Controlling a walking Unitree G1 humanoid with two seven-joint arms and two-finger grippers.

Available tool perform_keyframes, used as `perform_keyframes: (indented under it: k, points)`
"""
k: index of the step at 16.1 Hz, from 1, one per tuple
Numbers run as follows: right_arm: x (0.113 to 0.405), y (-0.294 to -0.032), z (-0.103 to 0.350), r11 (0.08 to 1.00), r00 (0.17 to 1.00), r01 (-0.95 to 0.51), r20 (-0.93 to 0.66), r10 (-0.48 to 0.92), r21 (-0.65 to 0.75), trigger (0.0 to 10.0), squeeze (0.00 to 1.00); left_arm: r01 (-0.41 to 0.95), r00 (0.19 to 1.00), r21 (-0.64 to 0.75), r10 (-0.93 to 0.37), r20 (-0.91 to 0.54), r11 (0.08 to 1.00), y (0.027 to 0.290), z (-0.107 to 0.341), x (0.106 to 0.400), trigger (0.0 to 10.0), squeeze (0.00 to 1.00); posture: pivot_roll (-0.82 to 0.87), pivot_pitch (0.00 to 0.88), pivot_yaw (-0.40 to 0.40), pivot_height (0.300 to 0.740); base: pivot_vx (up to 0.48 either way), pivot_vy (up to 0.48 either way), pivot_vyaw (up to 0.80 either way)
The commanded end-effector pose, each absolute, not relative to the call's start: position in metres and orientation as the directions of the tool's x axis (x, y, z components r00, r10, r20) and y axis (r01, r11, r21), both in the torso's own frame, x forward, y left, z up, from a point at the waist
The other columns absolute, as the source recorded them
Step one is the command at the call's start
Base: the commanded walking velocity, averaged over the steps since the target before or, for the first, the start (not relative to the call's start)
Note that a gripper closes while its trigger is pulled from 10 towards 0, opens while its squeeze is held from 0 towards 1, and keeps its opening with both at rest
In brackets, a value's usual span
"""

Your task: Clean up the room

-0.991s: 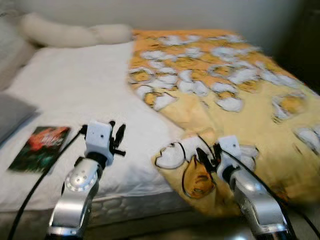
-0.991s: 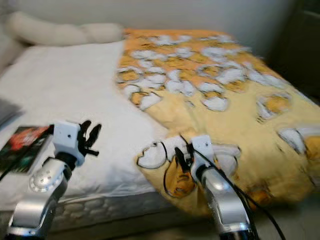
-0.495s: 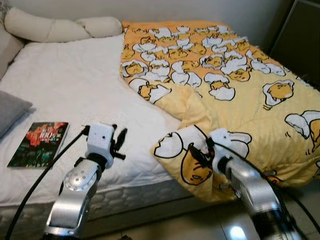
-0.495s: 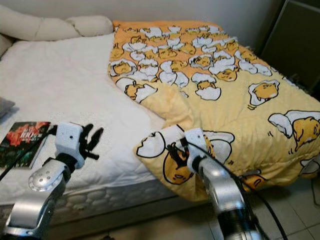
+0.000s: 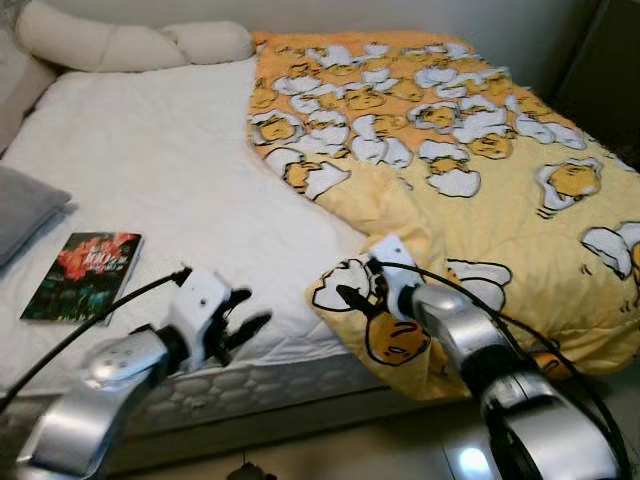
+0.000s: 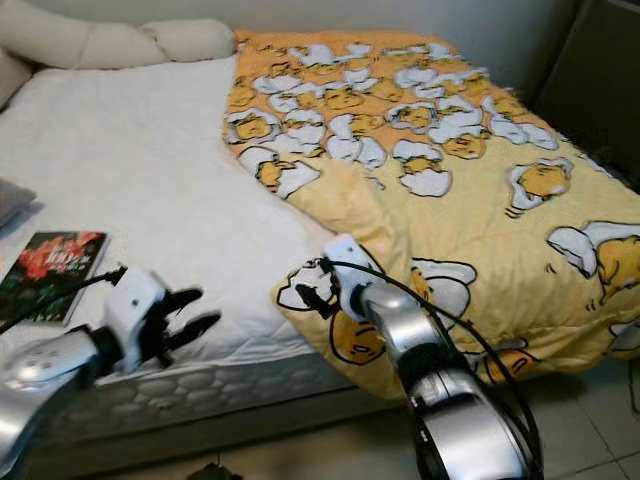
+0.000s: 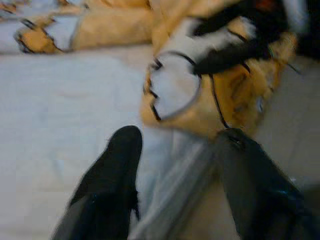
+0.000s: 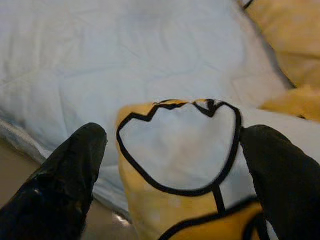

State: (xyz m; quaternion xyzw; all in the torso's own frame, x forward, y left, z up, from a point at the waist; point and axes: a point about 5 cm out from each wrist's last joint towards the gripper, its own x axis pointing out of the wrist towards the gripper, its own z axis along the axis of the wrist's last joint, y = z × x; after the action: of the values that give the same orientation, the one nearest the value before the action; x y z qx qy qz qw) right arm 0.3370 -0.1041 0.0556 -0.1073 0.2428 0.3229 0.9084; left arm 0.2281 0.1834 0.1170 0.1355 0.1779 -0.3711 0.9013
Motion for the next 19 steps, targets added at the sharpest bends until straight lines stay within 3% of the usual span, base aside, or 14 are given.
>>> perform_keyframes:
  k: [1,2,3,4,5,6,7,9,10,11,12,13,19]
  points:
    - [0.339,-0.104,0.053,0.752,0.675,-0.65,-0.538,0.505,-0.111,10.0,1.0,0.745,0.632,0.112,-0.643,-0.434,0.657,0.182,0.122,0.224,10.0,1.0,0.13,0.091,-0.012,0.74,0.0,0.0,0.0]
    - [0.34,-0.104,0.053,0.746,0.681,-0.649,-0.55,0.483,-0.148,10.0,1.0,0.741,0.636,0.121,-0.634,-0.44,0.66,0.185,0.124,0.223,10.0,1.0,0.13,0.098,-0.011,0.74,0.0,0.0,0.0]
    - [0.341,-0.103,0.051,0.737,0.692,-0.643,-0.569,0.444,-0.208,10.0,0.36,0.731,0.647,0.143,-0.61,-0.457,0.668,0.19,0.129,0.22,10.0,1.0,0.16,0.143,-0.01,0.74,0.0,0.0,0.0]
    - [0.342,-0.103,0.05,0.735,0.696,-0.64,-0.574,0.432,-0.222,10.0,0.0,0.726,0.651,0.151,-0.601,-0.464,0.671,0.192,0.132,0.218,10.0,1.0,0.17,0.15,-0.011,0.74,0.0,0.0,0.0]
    - [0.341,-0.104,0.047,0.714,0.698,-0.644,-0.594,0.4,-0.277,10.0,0.0,0.72,0.657,0.16,-0.589,-0.471,0.675,0.195,0.136,0.214,10.0,1.0,0.19,0.181,-0.011,0.74,0.0,0.0,0.0]
    - [0.341,-0.106,0.046,0.704,0.704,-0.639,-0.605,0.373,-0.309,10.0,0.0,0.717,0.66,0.166,-0.583,-0.473,0.677,0.197,0.14,0.21,10.0,0.79,0.2,0.202,-0.009,0.74,0.0,0.0,0.0]
    - [0.341,-0.109,0.043,0.707,0.715,-0.622,-0.613,0.337,-0.336,10.0,0.0,0.715,0.663,0.172,-0.578,-0.475,0.678,0.199,0.143,0.206,10.0,0.0,0.21,0.225,-0.011,0.74,0.0,0.0,0.0]
    - [0.34,-0.112,0.041,0.695,0.718,-0.619,-0.622,0.311,-0.367,10.0,0.0,0.71,0.667,0.175,-0.572,-0.478,0.682,0.2,0.146,0.202,10.0,0.0,0.22,0.233,-0.013,0.74,0.0,0.0,0.0]
    - [0.34,-0.113,0.04,0.693,0.719,-0.617,-0.624,0.306,-0.372,8.3,0.0,0.704,0.674,0.18,-0.565,-0.476,0.687,0.2,0.148,0.202,10.0,0.0,0.22,0.235,-0.016,0.74,0.0,0.0,0.0]
    - [0.34,-0.113,0.041,0.687,0.721,-0.619,-0.623,0.303,-0.382,3.8,0.0,0.7,0.677,0.181,-0.563,-0.474,0.691,0.199,0.149,0.201,10.0,0.0,0.22,0.234,-0.017,0.74,0.0,0.0,0.0]
    - [0.34,-0.113,0.041,0.687,0.721,-0.619,-0.623,0.303,-0.382,3.8,0.0,0.7,0.677,0.181,-0.563,-0.474,0.691,0.199,0.149,0.201,10.0,0.0,0.22,0.234,-0.017,0.74,0.0,0.0,0.0]
    - [0.34,-0.113,0.041,0.679,0.721,-0.623,-0.622,0.306,-0.388,0.0,0.0,0.7,0.678,0.177,-0.565,-0.47,0.692,0.198,0.151,0.2,10.0,0.0,0.23,0.232,-0.022,0.74,0.0,0.0,0.0]
    - [0.342,-0.114,0.044,0.667,0.726,-0.626,-0.615,0.308,-0.405,0.0,0.0,0.702,0.678,0.172,-0.575,-0.458,0.691,0.193,0.154,0.199,10.0,0.0,0.23,0.221,-0.025,0.74,0.0,0.0,0.0]
